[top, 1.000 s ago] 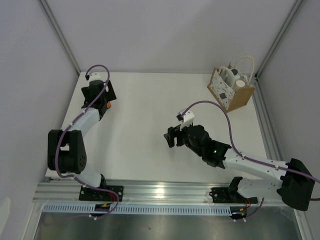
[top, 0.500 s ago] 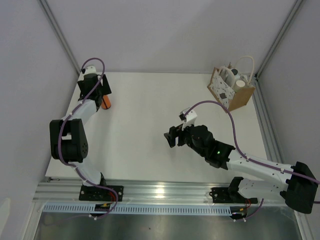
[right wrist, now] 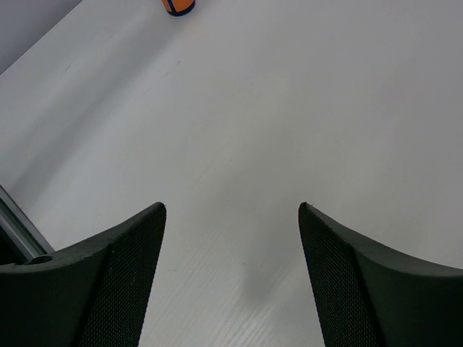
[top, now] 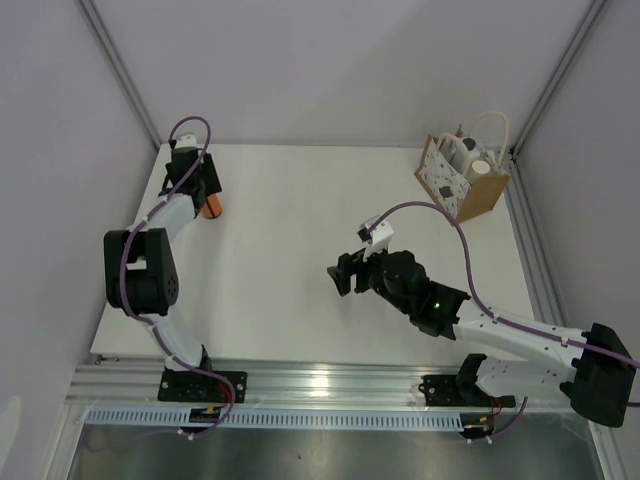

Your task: Place the personal care products into the canvas bag

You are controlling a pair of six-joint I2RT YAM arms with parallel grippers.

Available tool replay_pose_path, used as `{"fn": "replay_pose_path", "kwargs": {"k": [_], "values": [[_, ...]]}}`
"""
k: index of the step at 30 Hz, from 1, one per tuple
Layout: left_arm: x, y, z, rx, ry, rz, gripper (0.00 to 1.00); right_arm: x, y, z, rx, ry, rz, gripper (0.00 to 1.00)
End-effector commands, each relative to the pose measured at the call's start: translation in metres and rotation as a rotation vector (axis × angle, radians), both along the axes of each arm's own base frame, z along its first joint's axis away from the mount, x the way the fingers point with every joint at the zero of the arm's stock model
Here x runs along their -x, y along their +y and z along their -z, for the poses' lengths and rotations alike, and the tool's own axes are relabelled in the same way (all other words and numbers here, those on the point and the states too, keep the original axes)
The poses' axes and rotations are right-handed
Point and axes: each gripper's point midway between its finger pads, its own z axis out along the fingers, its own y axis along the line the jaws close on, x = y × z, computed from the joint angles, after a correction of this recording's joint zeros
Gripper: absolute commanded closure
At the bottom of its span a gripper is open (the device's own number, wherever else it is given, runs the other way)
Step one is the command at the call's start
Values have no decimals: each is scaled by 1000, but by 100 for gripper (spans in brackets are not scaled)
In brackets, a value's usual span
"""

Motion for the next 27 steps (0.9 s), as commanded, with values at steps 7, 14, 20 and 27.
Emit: {"fn": "replay_pose_path", "kwargs": {"k": [7, 14, 20, 27], "values": [[-5, -28, -19, -70, 13, 92, 81, 1, 0, -32, -74, -42, 5, 22], [14, -135, -60, -9, -49, 254, 99, -1, -7, -36, -82, -59, 32, 22], [62, -238, -62, 169, -81, 445, 99, 2, -18, -51, -116, -84, 57, 22], [118, -326, -53, 181, -70, 598, 100, -2, -54, -74, -165, -155, 181, 23]]}}
